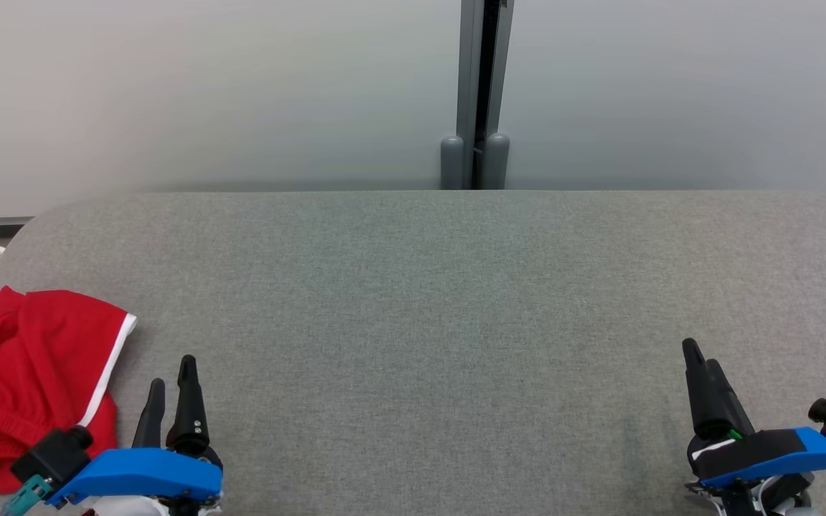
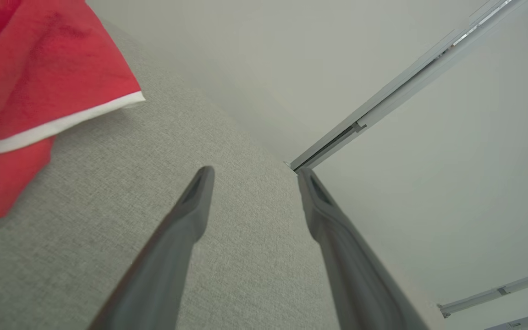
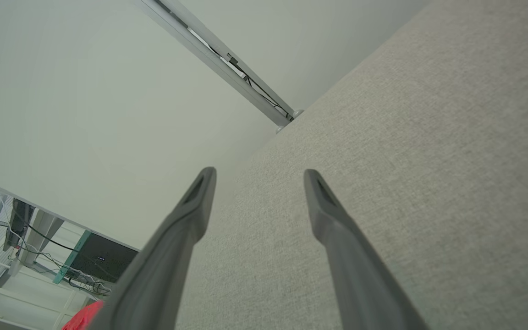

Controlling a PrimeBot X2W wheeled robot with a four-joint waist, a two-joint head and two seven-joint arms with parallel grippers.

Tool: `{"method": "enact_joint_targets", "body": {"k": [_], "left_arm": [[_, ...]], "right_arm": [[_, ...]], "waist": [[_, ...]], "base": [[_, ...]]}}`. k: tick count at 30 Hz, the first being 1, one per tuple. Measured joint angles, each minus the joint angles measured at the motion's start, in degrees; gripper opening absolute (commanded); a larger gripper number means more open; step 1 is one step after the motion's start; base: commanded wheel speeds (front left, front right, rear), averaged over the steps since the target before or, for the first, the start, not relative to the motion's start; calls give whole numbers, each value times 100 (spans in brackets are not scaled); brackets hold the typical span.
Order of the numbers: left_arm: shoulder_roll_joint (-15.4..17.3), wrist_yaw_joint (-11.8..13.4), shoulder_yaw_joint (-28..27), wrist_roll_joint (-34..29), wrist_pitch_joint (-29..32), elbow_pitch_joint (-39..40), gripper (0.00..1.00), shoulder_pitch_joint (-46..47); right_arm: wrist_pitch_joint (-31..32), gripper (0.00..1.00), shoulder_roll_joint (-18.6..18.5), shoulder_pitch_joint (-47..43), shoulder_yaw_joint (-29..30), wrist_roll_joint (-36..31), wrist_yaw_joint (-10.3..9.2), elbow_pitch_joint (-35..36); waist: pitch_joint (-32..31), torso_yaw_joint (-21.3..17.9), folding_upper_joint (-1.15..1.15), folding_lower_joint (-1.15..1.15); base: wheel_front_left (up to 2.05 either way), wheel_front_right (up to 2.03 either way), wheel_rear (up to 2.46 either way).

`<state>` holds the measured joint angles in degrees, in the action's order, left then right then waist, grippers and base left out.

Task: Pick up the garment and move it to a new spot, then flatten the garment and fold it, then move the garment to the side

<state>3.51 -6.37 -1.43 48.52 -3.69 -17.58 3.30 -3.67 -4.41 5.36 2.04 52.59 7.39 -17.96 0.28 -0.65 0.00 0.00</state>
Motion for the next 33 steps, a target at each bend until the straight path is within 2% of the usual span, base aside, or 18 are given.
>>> {"method": "enact_joint_targets", "body": {"k": [15,33], "left_arm": [[172,334,379,-1349,-277,-59,100,-30],[338,492,795,-2406,-553,-176,100,-59]], "right_arm": [[-275,100,12,-6,-123,-1458,1,-78],[-556,100,45,-33,-171,-2737,1,-122]], "waist": [[4,-28,0,0],[-8,-56,0,0]], "base": [[0,0,0],[0,0,0]]}}
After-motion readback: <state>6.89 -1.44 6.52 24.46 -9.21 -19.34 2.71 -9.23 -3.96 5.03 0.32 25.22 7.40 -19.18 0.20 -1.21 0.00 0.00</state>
